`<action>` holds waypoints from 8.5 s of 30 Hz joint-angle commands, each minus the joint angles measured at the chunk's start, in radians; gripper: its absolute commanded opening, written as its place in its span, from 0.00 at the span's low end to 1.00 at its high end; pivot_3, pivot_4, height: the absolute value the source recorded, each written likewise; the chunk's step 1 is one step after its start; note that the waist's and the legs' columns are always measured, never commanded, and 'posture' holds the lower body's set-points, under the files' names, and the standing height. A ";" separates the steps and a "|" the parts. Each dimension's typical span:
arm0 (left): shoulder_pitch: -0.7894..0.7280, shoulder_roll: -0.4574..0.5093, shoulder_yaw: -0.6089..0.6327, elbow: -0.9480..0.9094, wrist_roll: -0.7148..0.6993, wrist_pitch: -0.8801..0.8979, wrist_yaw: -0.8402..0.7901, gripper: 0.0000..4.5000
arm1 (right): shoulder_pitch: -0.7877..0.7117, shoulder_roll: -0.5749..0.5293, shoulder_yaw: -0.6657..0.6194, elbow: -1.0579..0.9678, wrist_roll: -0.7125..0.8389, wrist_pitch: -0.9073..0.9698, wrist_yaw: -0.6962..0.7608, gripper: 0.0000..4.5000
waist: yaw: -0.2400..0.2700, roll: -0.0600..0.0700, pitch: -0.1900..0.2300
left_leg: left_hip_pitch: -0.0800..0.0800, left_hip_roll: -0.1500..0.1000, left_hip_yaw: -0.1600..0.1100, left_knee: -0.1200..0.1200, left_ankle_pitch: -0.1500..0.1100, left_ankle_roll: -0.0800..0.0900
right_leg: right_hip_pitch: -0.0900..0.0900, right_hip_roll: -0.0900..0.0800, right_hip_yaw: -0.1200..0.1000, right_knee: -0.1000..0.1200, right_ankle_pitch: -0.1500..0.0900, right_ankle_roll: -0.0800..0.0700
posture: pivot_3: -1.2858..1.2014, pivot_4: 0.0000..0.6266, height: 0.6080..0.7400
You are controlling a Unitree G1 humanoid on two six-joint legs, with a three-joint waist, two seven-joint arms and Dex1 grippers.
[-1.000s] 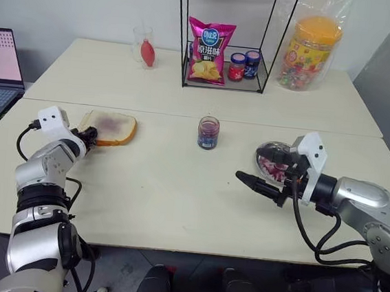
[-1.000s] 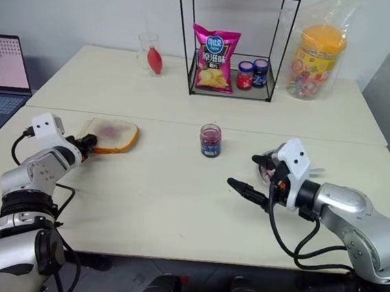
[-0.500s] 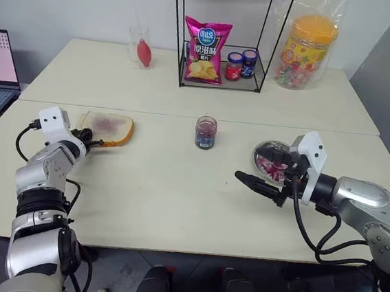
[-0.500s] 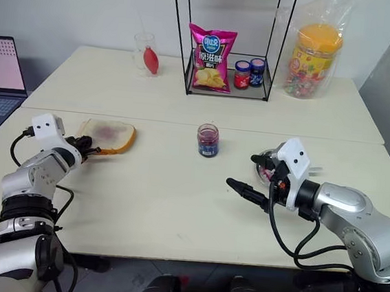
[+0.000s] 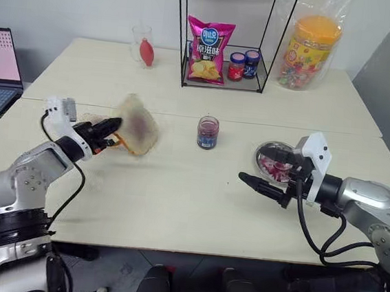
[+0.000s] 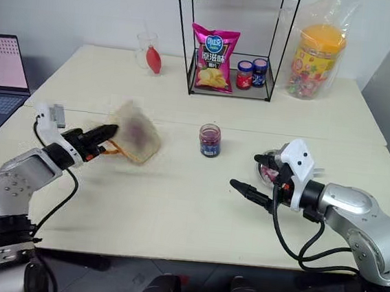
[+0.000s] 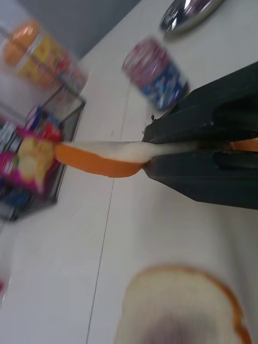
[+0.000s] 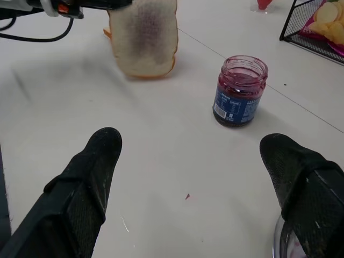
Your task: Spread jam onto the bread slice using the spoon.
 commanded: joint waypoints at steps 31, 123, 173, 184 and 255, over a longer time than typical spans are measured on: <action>-0.203 -0.012 -0.684 0.261 0.485 -0.539 -0.514 0.00 | 0.247 -0.143 -0.113 -0.159 0.077 -0.102 0.143 1.00 | 0.006 -0.001 0.001 | -0.004 -0.001 0.001 0.000 0.000 0.000 | -0.003 0.000 0.000 -0.002 -0.001 -0.001 | 0.52 0.24 1.00; -0.063 0.022 -0.619 -0.295 0.511 -0.647 -0.515 1.00 | -0.155 0.444 -0.489 0.855 0.094 -0.230 -0.394 0.58 | -0.018 0.003 0.000 | 0.000 0.000 0.002 -0.001 0.000 0.001 | 0.000 0.002 0.002 0.001 0.000 -0.001 | 0.52 0.24 1.00; 0.155 0.107 -0.237 -0.308 0.444 -0.470 -0.213 1.00 | -0.653 0.515 0.066 0.762 -0.126 -0.332 -0.239 0.01 | -0.014 0.011 0.002 | -0.005 0.000 0.001 -0.002 0.000 0.001 | -0.006 0.000 0.001 0.000 0.000 -0.003 | 0.52 0.24 1.00; 0.164 0.092 -0.244 -0.326 0.436 -0.443 -0.197 1.00 | -0.724 0.598 0.169 1.064 -0.360 -0.615 -0.092 0.01 | -0.023 0.011 0.002 | -0.004 0.001 0.001 -0.002 0.000 0.001 | -0.006 0.001 0.001 0.001 0.002 -0.005 | 0.52 0.24 1.00; 0.111 0.097 -0.301 -0.287 0.450 -0.472 -0.194 1.00 | -0.860 0.713 -0.286 1.324 -0.151 -0.212 -0.327 0.01 | -0.026 0.011 0.002 | -0.004 0.001 0.001 -0.003 0.000 0.001 | -0.006 0.001 0.001 0.001 0.002 -0.006 | 0.52 0.24 1.00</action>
